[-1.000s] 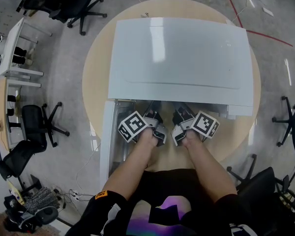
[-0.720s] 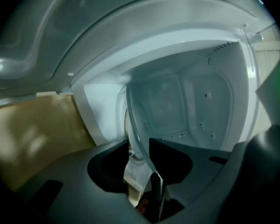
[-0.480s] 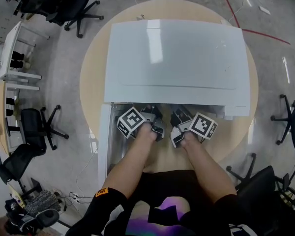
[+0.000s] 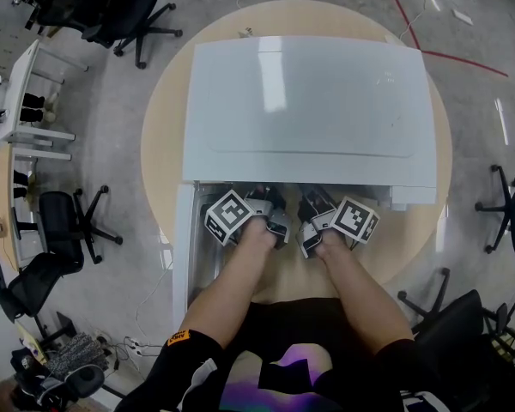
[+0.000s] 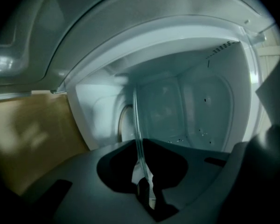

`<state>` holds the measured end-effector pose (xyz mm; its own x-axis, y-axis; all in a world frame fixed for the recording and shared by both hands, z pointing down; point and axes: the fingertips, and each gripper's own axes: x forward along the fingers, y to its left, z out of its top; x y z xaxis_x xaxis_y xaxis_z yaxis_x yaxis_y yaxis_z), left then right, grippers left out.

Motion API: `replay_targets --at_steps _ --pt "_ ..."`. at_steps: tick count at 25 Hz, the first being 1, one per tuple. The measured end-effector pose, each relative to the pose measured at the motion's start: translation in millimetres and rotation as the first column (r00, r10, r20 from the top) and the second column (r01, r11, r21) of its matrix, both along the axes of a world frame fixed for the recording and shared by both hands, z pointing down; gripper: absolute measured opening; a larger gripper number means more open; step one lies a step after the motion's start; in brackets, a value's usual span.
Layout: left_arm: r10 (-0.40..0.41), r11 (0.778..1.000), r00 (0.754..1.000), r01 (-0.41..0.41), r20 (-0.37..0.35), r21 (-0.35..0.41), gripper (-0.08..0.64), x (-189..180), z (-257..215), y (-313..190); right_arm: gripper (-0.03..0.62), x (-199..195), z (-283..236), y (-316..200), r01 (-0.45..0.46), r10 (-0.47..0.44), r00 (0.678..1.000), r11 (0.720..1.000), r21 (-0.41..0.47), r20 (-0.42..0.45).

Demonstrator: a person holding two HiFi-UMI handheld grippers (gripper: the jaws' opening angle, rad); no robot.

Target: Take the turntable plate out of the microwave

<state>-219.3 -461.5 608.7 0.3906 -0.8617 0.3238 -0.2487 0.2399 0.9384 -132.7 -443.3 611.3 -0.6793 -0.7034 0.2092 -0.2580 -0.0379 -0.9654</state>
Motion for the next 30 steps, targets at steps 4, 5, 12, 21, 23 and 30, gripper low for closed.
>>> replay_targets --at_steps 4,5,12,21,23,30 --pt "0.007 1.000 1.000 -0.007 0.000 -0.007 0.083 1 -2 4 0.091 -1 2 -4 -0.016 0.017 0.999 1.000 -0.012 0.027" --pt "0.011 1.000 1.000 -0.011 0.001 -0.008 0.083 2 -2 5 0.091 -1 3 -6 -0.022 0.022 0.999 1.000 -0.013 0.032" --pt "0.028 1.000 1.000 -0.028 0.006 -0.006 0.084 6 -2 14 0.091 -3 6 -20 -0.062 0.063 0.998 0.997 -0.036 0.026" --pt "0.021 1.000 0.999 -0.021 0.028 0.017 0.086 3 -12 16 0.078 -5 -2 -18 -0.061 0.062 0.998 0.997 0.041 -0.014" --pt "0.017 1.000 0.999 -0.018 0.028 0.020 0.089 4 -16 18 0.078 -4 -8 -16 -0.066 0.066 0.998 0.997 0.050 -0.003" --pt "0.006 0.999 0.999 -0.008 0.040 0.040 0.094 10 -31 37 0.078 1 -25 1 -0.054 0.053 0.998 0.995 0.083 0.013"
